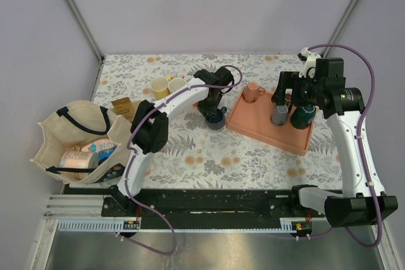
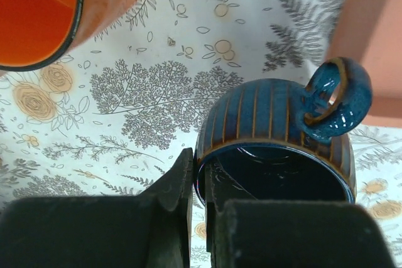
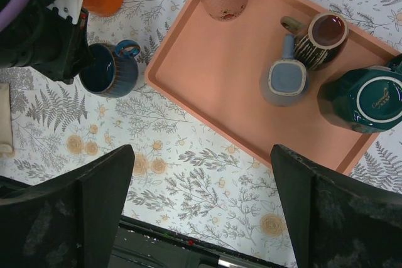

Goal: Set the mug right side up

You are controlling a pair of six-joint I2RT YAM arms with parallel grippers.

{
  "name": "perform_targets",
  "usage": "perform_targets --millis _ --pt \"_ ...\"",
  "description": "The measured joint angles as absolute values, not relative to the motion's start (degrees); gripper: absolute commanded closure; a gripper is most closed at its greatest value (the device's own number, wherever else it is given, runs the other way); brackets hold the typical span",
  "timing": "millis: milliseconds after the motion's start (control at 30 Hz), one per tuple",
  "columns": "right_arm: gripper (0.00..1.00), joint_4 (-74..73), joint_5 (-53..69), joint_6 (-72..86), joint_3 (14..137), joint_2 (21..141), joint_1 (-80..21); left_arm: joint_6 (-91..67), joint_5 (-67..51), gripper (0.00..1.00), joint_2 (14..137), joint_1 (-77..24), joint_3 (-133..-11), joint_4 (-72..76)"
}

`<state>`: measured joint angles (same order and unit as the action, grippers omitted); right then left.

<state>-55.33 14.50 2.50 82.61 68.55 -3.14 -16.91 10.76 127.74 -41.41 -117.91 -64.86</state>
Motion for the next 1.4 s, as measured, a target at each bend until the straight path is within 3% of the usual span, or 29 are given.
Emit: perform_targets --millis 100,233,467,633,800,933,1100,1400 --pt "0.01 -55.2 14.5 2.9 82.6 69.1 -2.9 -18.8 10.8 1.0 129.6 -41.1 -117.2 -65.8" --pt "0.01 -55.2 14.5 2.9 82.6 69.2 -2.8 -20.2 10.7 0.79 131.1 -40.7 -117.3 -65.8" --pt "0.01 -55.2 14.1 2.9 82.3 69.1 -2.7 -20.4 10.3 0.66 131.3 -40.7 -117.3 -65.0" --pt "0.01 -55.2 14.0 2.7 82.2 69.1 -2.6 -18.2 9.1 0.51 130.0 -40.7 -116.9 -64.8" --pt "0.0 -55.1 14.1 2.4 82.2 69.1 -2.6 -8.6 3.2 0.46 118.7 -40.6 -109.4 -59.9" --pt "0.0 -54.6 14.2 2.4 81.7 68.9 -2.6 8.2 -10.3 0.38 105.6 -40.4 -96.8 -52.5" --pt "0.0 -54.2 14.7 2.5 80.6 68.6 -2.5 33.8 -23.9 0.38 97.6 -41.1 -86.7 -50.6" --pt "0.01 -53.6 16.2 3.0 79.3 68.3 -2.4 55.6 -27.0 0.44 109.4 -41.5 -90.0 -50.0"
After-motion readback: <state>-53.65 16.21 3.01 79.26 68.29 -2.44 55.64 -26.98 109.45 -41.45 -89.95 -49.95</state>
